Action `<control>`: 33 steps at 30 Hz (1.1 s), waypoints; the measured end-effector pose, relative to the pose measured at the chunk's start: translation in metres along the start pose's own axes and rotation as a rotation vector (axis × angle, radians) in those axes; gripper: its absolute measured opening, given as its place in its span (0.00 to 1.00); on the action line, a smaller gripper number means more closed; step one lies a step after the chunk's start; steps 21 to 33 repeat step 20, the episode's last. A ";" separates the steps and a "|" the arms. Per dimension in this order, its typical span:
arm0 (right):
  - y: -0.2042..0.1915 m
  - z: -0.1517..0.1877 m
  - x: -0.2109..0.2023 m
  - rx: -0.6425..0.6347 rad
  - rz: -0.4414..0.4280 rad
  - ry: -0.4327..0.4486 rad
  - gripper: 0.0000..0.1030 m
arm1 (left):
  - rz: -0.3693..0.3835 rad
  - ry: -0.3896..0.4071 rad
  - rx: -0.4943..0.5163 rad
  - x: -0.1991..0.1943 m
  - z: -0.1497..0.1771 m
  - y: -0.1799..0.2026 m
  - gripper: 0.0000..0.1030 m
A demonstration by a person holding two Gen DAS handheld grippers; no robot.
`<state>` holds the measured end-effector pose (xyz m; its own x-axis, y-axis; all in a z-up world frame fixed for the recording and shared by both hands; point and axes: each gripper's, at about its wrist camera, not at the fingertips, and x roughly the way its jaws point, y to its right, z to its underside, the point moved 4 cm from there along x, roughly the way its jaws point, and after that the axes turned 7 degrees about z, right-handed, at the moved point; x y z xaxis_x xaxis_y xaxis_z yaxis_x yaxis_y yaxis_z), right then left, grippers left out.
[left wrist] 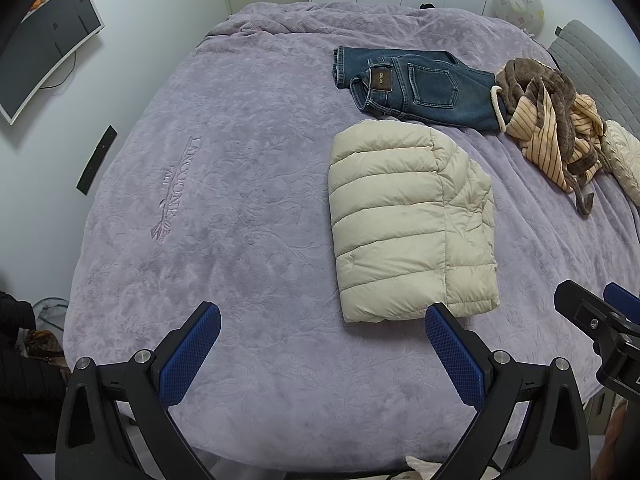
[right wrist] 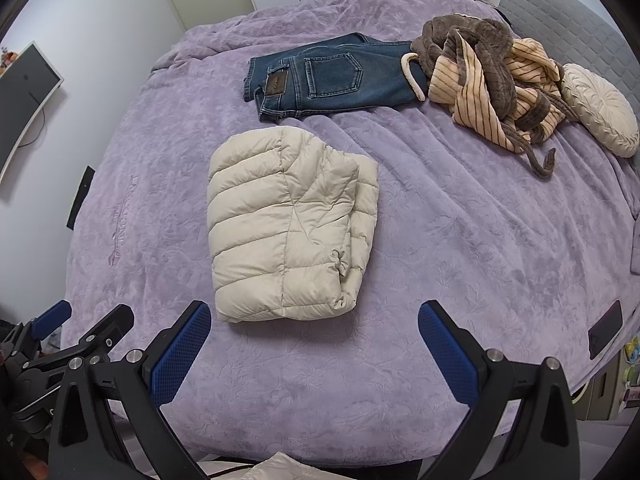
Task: Fold large clothes
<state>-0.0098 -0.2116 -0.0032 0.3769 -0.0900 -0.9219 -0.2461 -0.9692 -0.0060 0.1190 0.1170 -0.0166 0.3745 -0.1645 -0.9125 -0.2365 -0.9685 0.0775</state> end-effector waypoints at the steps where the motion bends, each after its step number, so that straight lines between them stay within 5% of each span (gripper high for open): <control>1: 0.000 0.000 0.000 0.000 0.000 0.000 1.00 | 0.002 -0.002 0.000 0.001 0.001 0.000 0.99; 33: -0.001 0.002 0.001 0.000 0.003 -0.004 1.00 | 0.015 -0.001 0.008 0.004 -0.003 -0.001 0.99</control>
